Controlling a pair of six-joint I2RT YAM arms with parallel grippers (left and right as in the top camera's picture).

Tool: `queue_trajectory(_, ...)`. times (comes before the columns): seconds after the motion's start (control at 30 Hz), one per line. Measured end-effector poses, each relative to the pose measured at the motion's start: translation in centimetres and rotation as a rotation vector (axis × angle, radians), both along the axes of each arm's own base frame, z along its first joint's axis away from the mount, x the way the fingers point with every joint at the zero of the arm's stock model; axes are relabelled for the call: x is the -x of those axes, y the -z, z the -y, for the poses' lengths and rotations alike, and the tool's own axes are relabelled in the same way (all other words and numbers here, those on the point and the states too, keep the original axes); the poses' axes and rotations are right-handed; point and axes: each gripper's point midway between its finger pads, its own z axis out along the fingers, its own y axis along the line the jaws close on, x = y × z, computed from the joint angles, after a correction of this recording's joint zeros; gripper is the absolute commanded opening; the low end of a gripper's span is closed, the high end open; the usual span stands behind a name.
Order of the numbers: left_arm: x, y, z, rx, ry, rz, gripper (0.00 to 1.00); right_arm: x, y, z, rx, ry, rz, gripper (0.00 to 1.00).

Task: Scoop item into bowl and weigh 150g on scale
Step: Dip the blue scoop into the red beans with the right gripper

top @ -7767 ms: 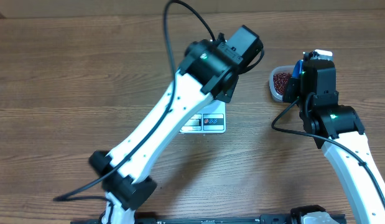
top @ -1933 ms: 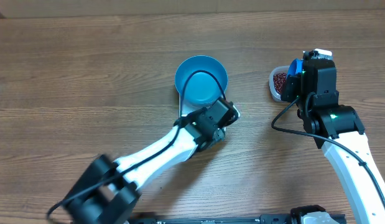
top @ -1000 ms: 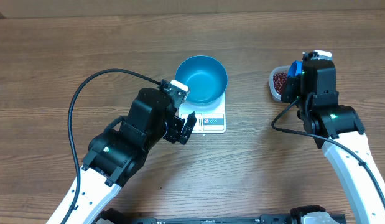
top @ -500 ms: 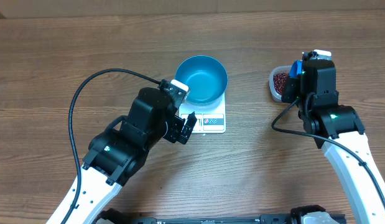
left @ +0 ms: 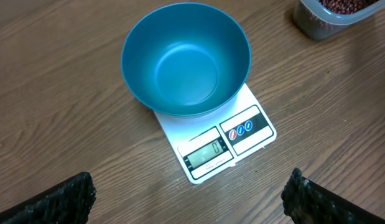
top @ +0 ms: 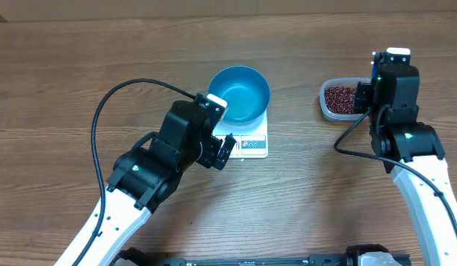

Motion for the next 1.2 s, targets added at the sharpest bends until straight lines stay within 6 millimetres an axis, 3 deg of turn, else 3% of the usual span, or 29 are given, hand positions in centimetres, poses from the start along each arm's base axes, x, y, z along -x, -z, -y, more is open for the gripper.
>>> queue_trajectory(0.17,-0.3,0.6,0.2,-0.01,0.0,-0.015,1.0,-0.3,1.2,0.1,0.018,-0.009,-0.041,0.04)
queue_trajectory(0.53,-0.5,0.6,0.3,-0.006,0.0,-0.01,0.99,-1.3,9.3,0.4,0.124,-0.076,-0.312,0.04)
queue_trajectory(0.97,-0.5,0.6,0.3,-0.006,0.0,-0.009,1.0,-1.5,10.0,0.5,0.158,-0.104,-0.34,0.04)
queue_trajectory(1.2,-0.5,0.6,0.3,-0.006,0.0,-0.009,1.0,-1.8,12.2,-0.1,0.141,-0.145,-0.396,0.04)
